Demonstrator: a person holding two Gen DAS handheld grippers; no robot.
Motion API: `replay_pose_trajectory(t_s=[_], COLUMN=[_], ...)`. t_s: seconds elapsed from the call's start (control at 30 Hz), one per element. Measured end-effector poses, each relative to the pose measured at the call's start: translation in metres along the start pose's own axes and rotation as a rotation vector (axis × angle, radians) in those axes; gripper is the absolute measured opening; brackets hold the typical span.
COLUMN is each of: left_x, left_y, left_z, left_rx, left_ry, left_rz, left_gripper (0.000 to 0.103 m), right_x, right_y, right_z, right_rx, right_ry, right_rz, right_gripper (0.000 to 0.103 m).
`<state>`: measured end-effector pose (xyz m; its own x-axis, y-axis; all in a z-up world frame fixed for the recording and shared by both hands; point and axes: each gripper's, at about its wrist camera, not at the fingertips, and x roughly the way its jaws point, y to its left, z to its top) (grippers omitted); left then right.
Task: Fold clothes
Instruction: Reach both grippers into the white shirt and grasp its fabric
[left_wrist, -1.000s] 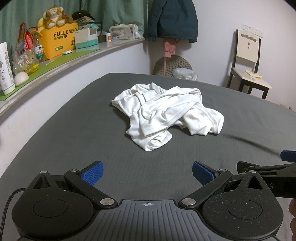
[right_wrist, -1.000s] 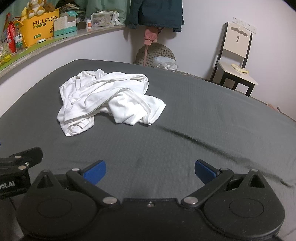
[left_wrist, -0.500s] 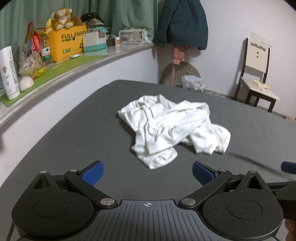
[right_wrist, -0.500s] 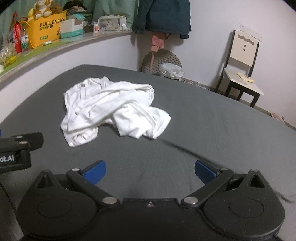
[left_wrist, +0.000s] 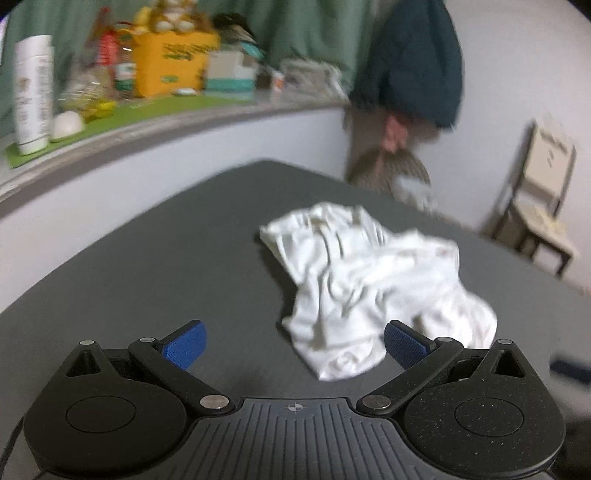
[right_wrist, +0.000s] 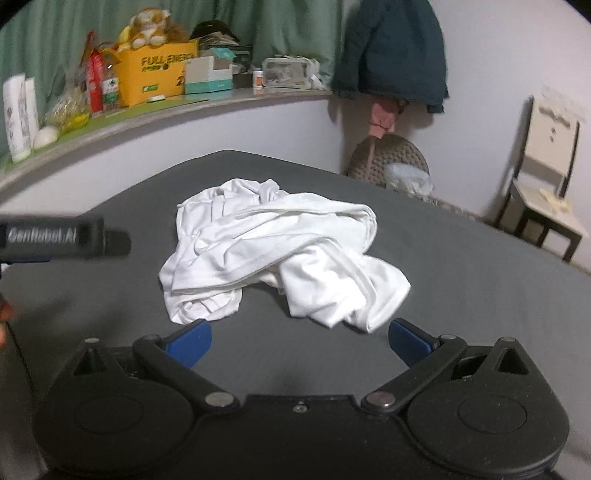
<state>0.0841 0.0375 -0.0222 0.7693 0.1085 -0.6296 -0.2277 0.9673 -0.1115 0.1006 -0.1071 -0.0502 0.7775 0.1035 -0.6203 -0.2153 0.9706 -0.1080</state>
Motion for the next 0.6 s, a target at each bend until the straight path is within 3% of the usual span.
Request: replay_pose_trajectory(t_s=[0.1,0.17,0.33,0.5,0.6], left_x=[0.007,0.005,0.004,0.013,0.019], left_y=[0.010,0.022,0.050,0.069,0.076], left_z=[0.004,0.006,0.010,0.010,0.009], left_rx=[0.025,-0.025,-0.161,-0.289,-0.348], left_ry=[0.023,-0.014,-0.095,-0.116,-0.124], left_rz=[-0.028,-0.019,0.099,0.103,0.106], left_gripper=[0.103,0.103,0.103,0.103,0.103], right_x=[0.022,0.035,0.067,0.096,0.115], right_y=[0.015,0.024,0.059,0.097,0.117], right_z=[0.008,0.013,0.025,0.033,0.028], right_rx=[-0.072,-0.084,-0.200,-0.380,-0.525], right_ry=[0.006,0.007,-0.060,-0.103,-0.040], right_rz=[0.023,0.064,0.114,0.159,0.129], right_gripper=[0.084,0.075,0.075,0.079,0.077])
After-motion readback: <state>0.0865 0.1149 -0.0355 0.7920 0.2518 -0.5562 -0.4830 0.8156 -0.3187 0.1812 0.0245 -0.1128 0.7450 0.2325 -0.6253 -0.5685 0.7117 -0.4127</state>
